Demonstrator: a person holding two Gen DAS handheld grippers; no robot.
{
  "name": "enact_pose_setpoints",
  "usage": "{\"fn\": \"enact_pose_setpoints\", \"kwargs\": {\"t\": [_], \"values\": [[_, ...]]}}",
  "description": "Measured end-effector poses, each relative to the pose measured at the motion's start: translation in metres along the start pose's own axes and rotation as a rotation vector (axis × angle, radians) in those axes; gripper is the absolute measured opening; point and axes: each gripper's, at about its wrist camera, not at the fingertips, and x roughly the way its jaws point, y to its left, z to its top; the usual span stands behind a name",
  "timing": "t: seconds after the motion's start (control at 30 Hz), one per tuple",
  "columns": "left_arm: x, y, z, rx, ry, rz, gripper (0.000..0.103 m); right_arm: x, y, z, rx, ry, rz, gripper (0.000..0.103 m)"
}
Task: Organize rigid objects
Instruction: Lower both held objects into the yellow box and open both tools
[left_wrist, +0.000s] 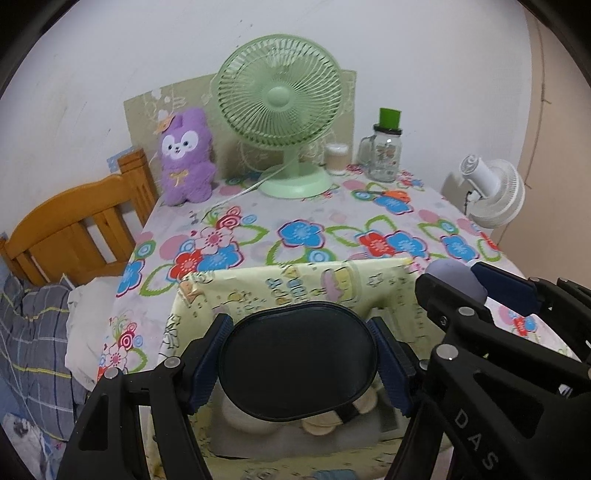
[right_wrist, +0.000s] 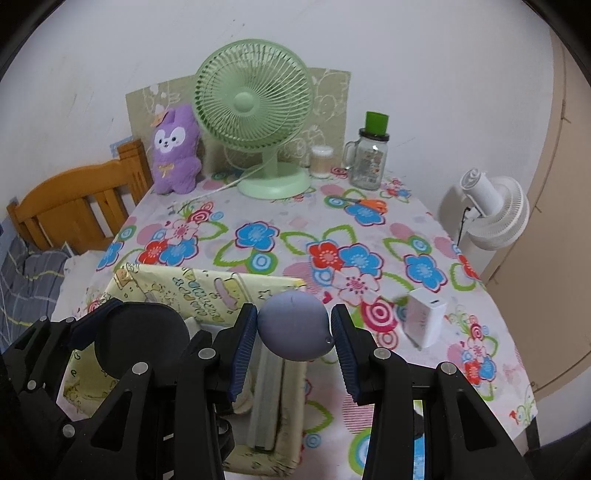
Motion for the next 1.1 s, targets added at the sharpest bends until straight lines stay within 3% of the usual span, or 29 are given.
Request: {"fn": "enact_pose_setpoints", "kwargs": {"t": [0.4, 0.7, 1.1], "values": [[0.029, 0.021, -0.006, -0.033, 0.071, 0.046, 0.076, 0.030, 0.023, -0.001, -0.032, 0.068, 0.024, 0.045], [0.036, 0.024, -0.008, -0.051, 0.143, 0.054, 0.077, 0.044, 0.023, -0.004, 0.016, 0.119, 0.052, 0.045], [0.029, 0.020, -0.012, -0.057, 0.136, 0.013, 0.096, 0.037, 0.019, -0.010, 0.033, 0.131, 0.055, 0.047]]}}
